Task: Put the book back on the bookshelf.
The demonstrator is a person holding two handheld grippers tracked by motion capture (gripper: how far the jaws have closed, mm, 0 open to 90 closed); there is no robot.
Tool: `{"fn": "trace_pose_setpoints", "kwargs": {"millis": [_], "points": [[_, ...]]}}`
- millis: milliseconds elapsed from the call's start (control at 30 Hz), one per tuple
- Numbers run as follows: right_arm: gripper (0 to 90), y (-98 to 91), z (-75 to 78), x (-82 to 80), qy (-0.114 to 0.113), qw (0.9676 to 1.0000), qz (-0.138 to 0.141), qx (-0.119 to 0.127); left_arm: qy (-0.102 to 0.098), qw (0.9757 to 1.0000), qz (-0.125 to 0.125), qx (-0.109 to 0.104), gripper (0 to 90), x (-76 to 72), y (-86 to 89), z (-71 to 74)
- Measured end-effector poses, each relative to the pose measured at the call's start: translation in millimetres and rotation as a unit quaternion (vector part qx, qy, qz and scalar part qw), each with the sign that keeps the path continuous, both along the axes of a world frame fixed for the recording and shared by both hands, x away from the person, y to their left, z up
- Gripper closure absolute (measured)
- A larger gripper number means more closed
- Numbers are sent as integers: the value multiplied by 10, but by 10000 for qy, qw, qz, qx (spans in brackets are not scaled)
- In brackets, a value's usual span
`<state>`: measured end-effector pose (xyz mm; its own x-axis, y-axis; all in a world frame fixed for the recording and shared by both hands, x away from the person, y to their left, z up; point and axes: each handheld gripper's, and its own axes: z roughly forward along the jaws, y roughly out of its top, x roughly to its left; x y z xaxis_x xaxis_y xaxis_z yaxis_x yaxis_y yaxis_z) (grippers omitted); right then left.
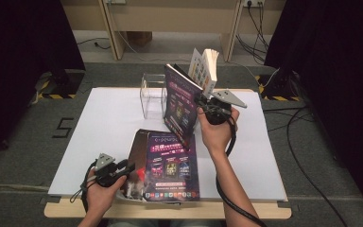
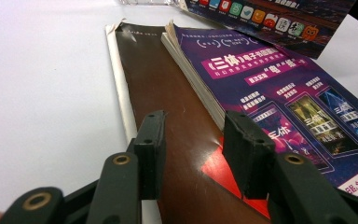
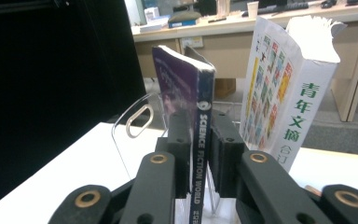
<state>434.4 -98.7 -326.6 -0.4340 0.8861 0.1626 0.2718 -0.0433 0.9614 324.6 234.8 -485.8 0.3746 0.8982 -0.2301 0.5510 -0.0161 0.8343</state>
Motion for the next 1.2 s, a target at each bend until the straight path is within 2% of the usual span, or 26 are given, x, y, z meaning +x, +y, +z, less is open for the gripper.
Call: {"fn": "trace_pose_setpoints", "kwargs": {"millis": [300, 467, 600, 700, 800, 1000, 1200], "points": [[731, -22, 33, 82, 361, 9993, 77, -6, 4, 10000, 10, -23, 587, 3, 1, -4], [717, 2, 74, 164, 475, 9988, 110, 48, 9, 10000, 5, -18, 587, 5, 4, -5], [794, 14, 86, 213, 498, 9987, 103, 86, 10, 10000, 7, -19, 587, 4, 13, 2], [775, 19, 89, 229, 514, 9985, 140, 138, 11, 10000, 21, -14, 587, 6, 23, 3], [842, 14, 86, 252, 548, 9984, 83, 120, 10, 10000, 16, -27, 587, 6, 18, 3], [839, -6, 96, 267, 638, 9977, 169, 176, 20, 10000, 0, -15, 587, 9, 15, 0], [786, -14, 95, 302, 704, 9970, 195, 251, 18, 10000, -2, -16, 587, 10, 8, -1]]}}
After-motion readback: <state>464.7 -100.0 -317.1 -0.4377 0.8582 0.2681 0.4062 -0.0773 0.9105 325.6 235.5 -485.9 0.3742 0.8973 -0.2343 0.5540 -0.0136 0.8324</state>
